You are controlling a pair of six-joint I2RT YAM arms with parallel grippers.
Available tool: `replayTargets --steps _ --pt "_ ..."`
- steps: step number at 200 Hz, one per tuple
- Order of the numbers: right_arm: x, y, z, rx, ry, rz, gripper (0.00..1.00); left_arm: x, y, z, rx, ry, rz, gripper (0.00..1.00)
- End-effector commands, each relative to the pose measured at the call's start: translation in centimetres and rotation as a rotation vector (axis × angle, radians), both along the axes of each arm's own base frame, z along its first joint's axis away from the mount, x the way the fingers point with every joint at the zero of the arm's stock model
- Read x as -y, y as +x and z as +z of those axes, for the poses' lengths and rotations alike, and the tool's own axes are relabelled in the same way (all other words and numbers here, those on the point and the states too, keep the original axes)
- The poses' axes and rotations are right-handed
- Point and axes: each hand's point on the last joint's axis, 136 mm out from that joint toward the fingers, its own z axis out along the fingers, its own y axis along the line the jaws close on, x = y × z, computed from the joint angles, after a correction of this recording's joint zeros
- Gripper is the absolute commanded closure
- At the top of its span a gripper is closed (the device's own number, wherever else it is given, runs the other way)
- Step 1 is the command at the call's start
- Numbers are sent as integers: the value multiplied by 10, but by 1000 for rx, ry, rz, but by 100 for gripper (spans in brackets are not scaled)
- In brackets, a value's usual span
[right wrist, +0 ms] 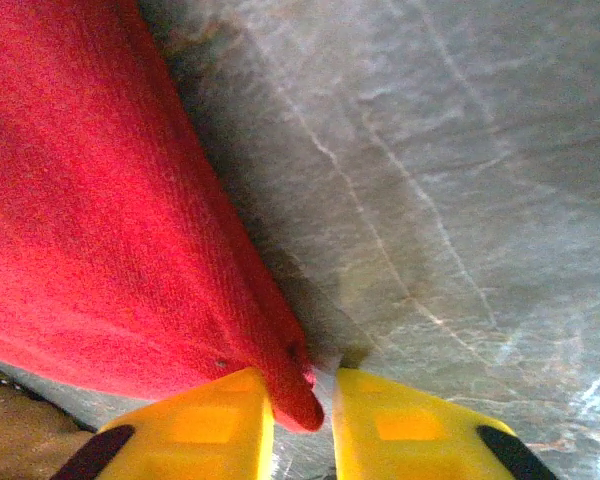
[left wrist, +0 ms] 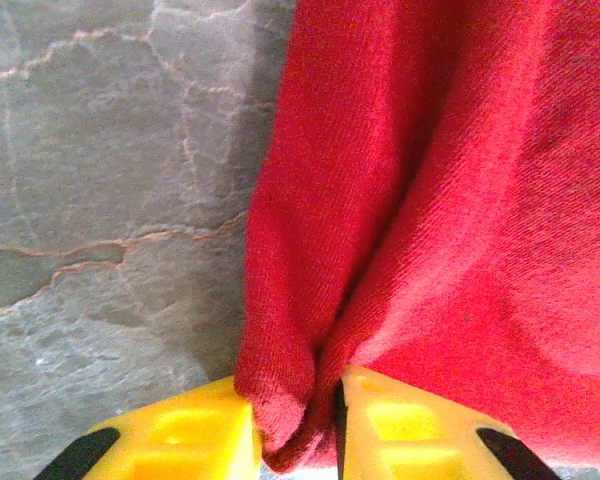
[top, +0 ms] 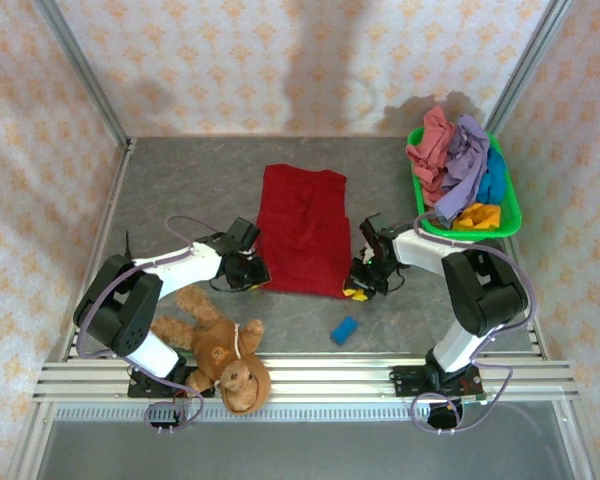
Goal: Fold and stack the t-shirts
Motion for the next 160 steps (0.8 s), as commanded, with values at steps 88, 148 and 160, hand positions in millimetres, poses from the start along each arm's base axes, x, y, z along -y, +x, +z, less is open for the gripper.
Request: replayTargets --steps 88,148,160 --pt "2 -31 32 41 43 59 100 -1 -48 28 -24 19 -24 100" --pt "6 -38 73 105 69 34 100 -4 -60 77 0 -12 -7 100" --pt "7 -44 78 100 84 37 100 -3 -65 81 5 -22 -2 100"
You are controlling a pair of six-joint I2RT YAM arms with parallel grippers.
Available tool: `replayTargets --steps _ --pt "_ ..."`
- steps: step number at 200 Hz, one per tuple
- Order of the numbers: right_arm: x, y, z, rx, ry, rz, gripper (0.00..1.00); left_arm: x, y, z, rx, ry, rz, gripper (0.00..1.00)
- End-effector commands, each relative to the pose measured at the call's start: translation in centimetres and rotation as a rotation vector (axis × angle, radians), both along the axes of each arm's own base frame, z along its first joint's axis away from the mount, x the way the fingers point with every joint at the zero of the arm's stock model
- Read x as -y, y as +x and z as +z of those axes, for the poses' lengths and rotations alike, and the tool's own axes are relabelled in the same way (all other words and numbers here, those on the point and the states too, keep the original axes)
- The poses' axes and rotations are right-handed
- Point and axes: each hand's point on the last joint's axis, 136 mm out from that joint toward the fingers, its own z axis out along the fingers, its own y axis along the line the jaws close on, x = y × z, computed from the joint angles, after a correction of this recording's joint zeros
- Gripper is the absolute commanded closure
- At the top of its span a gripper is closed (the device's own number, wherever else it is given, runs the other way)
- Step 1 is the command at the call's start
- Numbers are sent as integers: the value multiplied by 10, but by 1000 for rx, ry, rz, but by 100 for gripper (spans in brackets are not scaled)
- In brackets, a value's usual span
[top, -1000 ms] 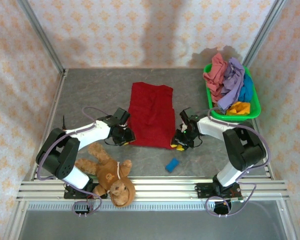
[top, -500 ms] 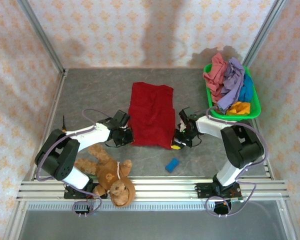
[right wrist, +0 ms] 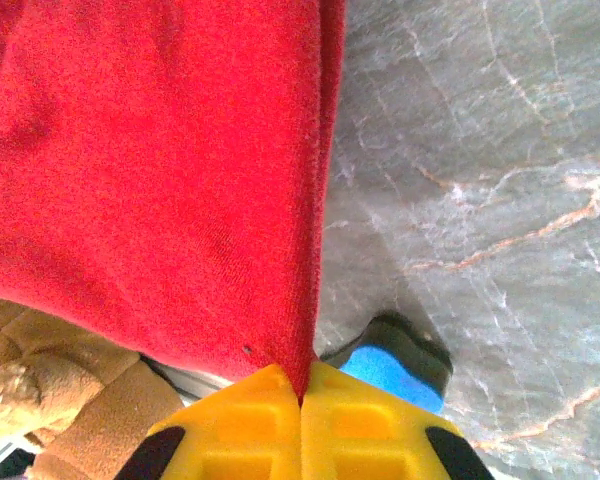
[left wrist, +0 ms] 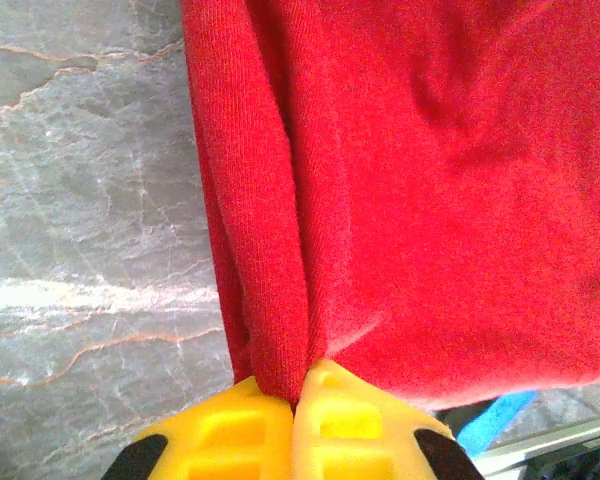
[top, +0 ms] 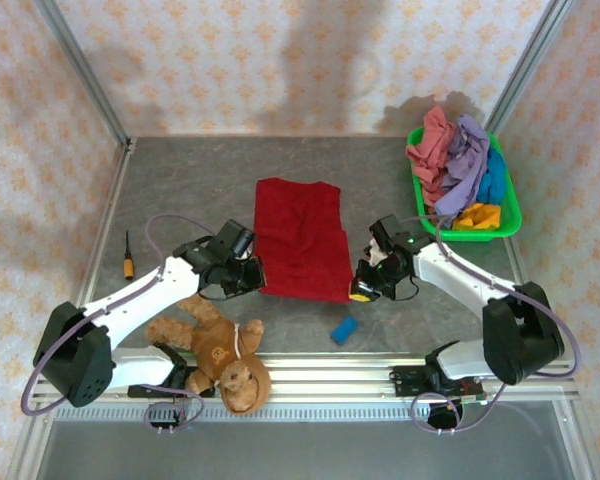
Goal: Fold and stack the t-shirts
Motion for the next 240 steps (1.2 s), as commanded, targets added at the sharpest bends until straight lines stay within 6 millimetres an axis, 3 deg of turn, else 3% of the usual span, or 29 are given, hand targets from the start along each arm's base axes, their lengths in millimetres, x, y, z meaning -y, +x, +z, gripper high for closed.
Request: replayTargets --steps 1,53,97,161,199,240 --pt "4 -13 15 -24 -2 -7 100 -11 -20 4 -53 36 33 100" --pt "8 -31 34 -27 31 -2 100 -8 -32 30 19 16 57 100" --pt "2 -39 70 50 142 -5 100 -5 -46 38 67 11 75 100" --pt "6 -56 85 45 152 17 100 11 -61 52 115 16 69 100" --pt "2 -31 104 123 127 19 100 1 -42 77 173 39 96 100" --pt "-6 15 119 188 84 4 100 -10 -17 90 180 25 119 100"
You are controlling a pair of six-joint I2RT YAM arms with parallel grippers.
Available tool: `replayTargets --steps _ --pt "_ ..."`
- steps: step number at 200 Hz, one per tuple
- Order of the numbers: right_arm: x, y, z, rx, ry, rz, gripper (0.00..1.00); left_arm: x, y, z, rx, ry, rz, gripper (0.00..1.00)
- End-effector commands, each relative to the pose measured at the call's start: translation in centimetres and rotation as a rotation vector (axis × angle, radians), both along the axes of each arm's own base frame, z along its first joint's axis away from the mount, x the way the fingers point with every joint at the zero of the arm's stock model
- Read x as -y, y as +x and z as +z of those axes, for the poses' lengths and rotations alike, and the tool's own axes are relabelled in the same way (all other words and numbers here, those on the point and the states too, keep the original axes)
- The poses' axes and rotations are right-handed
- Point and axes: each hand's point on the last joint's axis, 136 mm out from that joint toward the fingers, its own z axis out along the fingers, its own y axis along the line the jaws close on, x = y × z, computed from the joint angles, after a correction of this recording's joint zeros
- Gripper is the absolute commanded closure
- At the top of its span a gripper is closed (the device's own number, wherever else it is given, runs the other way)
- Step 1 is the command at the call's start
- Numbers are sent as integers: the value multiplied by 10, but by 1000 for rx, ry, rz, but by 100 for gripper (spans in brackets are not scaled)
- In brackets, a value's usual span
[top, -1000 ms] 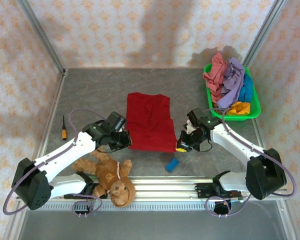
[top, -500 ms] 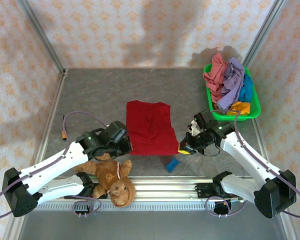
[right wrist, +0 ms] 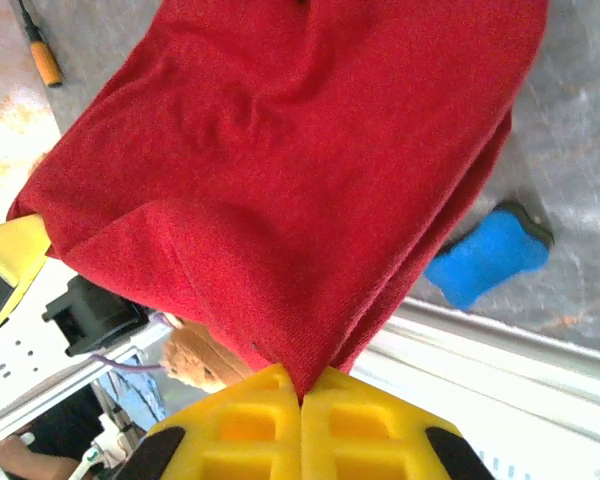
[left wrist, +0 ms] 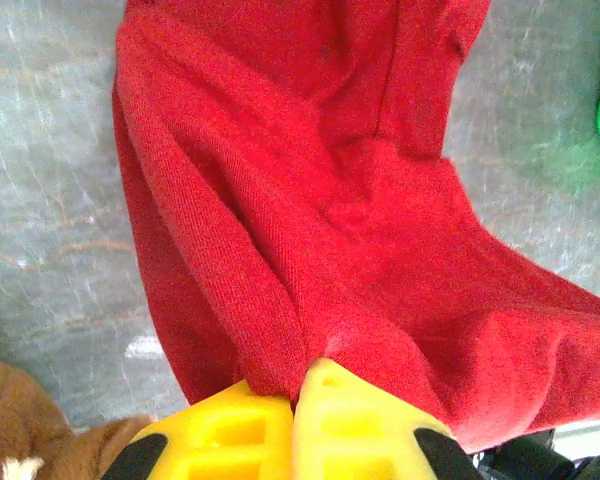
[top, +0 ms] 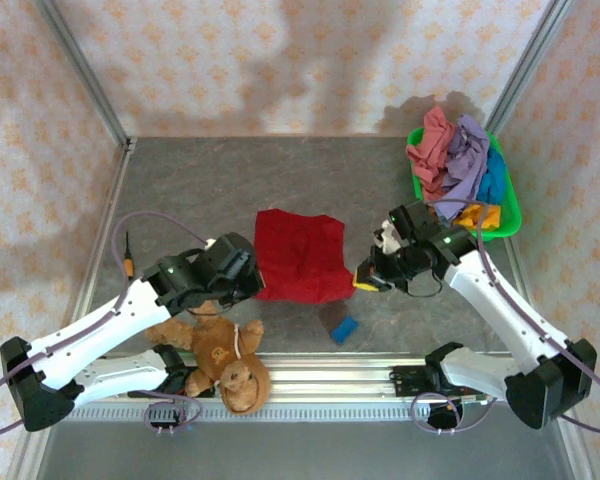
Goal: Fold and stack the t-shirts
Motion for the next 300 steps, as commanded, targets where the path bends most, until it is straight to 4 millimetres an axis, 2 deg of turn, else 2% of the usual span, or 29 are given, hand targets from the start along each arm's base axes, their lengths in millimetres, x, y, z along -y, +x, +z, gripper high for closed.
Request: replayTargets --steps 1,23,47,77,119,137,157,168,172,180,196,220,223,241,252,263,281,300 --pt "0 27 6 53 -43 -18 100 -15 13 6 15 37 9 100" --pt "-6 56 12 75 -26 -36 100 -16 40 13 15 -1 16 100" --pt "-11 82 16 70 -18 -36 100 -11 70 9 -25 -42 -7 100" --pt "-11 111 6 55 -14 -48 100 -13 102 0 -101 -38 -55 100" --pt "-10 165 -18 50 -16 -107 100 -26 145 -13 -192 -72 -86 100" --pt "-10 191 -26 57 -14 -140 100 -27 165 -23 -222 -104 -92 100" --pt "-9 221 -46 41 -33 -164 100 -34 187 -41 -273 -128 -95 100" --pt "-10 239 -59 34 -40 -171 100 -36 204 -49 -282 -162 -86 100" --pt "-11 247 -65 32 -44 -173 100 -38 211 -60 -302 -169 -80 100" --pt "-11 262 -76 27 -58 -183 100 -41 224 -69 -315 -175 -70 100" --pt "-6 285 -97 -8 -96 -209 100 -41 255 -80 -304 -189 -96 100" --pt "-13 318 -108 28 -55 -237 100 -34 292 -94 -315 -223 -114 100" --pt "-14 321 -109 32 -51 -233 96 -34 295 -96 -317 -224 -109 98" --pt "-14 326 -107 35 -78 -204 63 -45 312 -106 -326 -220 -54 90" --pt "-8 323 -98 57 -111 -193 54 -54 319 -104 -310 -211 -11 70" --pt "-2 319 -84 91 -136 -189 49 -60 324 -95 -271 -212 15 58" --pt "1 304 -68 100 -142 -174 48 -69 327 -77 -202 -199 40 57" --pt "-2 286 -56 99 -129 -166 48 -75 322 -59 -153 -165 49 53"
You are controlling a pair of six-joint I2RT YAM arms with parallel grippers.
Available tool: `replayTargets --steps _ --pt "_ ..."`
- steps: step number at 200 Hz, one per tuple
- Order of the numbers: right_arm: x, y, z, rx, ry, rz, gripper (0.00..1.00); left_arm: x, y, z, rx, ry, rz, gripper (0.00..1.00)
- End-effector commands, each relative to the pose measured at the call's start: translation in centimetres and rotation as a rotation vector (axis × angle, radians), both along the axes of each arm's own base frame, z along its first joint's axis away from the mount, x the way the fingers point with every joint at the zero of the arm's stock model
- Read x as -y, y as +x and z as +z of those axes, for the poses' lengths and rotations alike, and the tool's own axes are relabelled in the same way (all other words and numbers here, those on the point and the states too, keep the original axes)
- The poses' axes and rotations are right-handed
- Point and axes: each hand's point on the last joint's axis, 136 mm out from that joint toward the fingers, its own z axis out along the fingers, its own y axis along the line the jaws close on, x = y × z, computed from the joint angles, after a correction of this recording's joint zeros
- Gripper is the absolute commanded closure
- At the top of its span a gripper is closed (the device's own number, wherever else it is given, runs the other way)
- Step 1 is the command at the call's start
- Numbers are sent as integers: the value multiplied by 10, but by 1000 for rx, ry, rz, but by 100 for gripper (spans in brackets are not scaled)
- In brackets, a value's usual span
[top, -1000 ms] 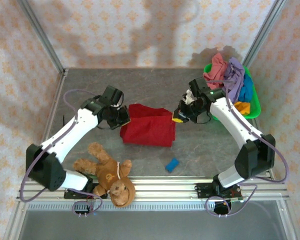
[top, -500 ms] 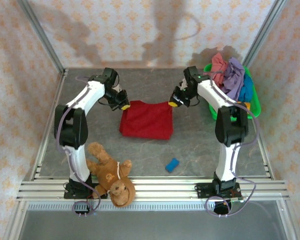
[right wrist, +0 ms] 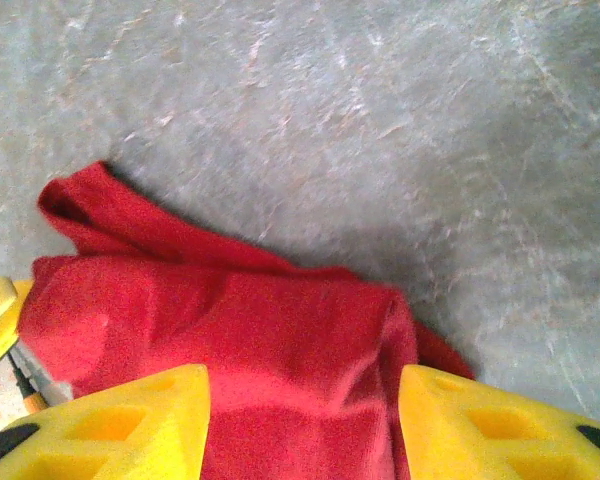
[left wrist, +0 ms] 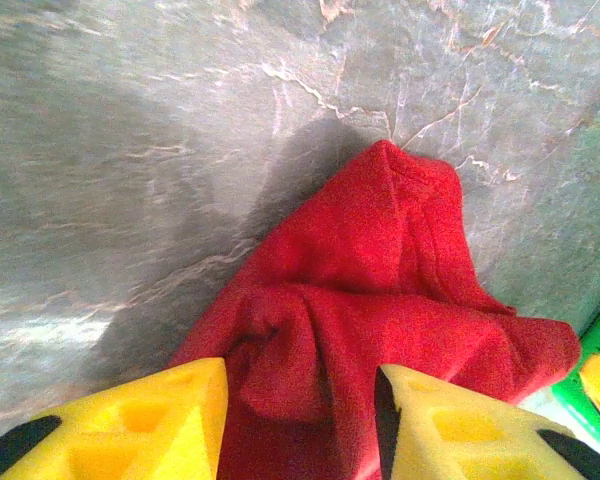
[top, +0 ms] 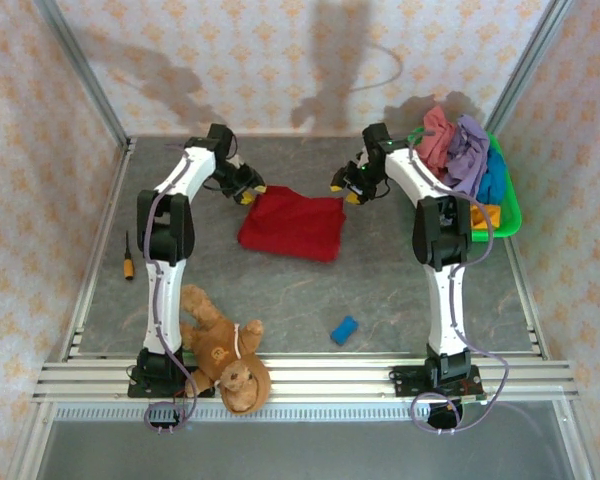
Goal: Fold and stack the t-shirts
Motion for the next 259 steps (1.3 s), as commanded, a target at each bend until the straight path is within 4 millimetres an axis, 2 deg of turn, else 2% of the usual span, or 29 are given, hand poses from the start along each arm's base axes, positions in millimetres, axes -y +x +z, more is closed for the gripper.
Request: replayTargets --steps 1,24,40,60,94,112,138,161,183,207,223,234,259 --pt "4 -26 44 51 -22 23 47 -14 3 52 131 42 41 53" --pt "-10 -46 49 51 15 25 48 -7 -10 64 164 54 30 53" --pt "-25 -53 44 37 69 23 48 6 -19 60 159 38 8 53" --pt "-38 -58 33 19 84 22 48 18 -24 47 134 49 -34 53" --pt "-55 -71 11 -34 92 42 48 18 -18 19 94 128 -95 53" --pt "-63 -81 3 -59 98 50 48 18 -12 3 77 142 -107 58" --pt "-66 -98 -15 -118 86 50 48 23 -5 -8 73 124 -123 66" --pt "-63 -114 -27 -159 77 43 49 25 0 -7 80 118 -135 76" --pt "-64 -130 -14 -144 79 66 49 27 4 -2 95 104 -134 87" --pt "-67 -146 2 -125 85 86 49 28 7 4 107 91 -126 92" --pt "-70 -153 5 -123 98 83 48 29 9 7 114 85 -122 96" --pt "-71 -155 -2 -137 107 73 48 30 10 9 118 75 -121 98" --pt "-68 -158 -32 -189 81 60 48 36 18 20 154 42 -99 100"
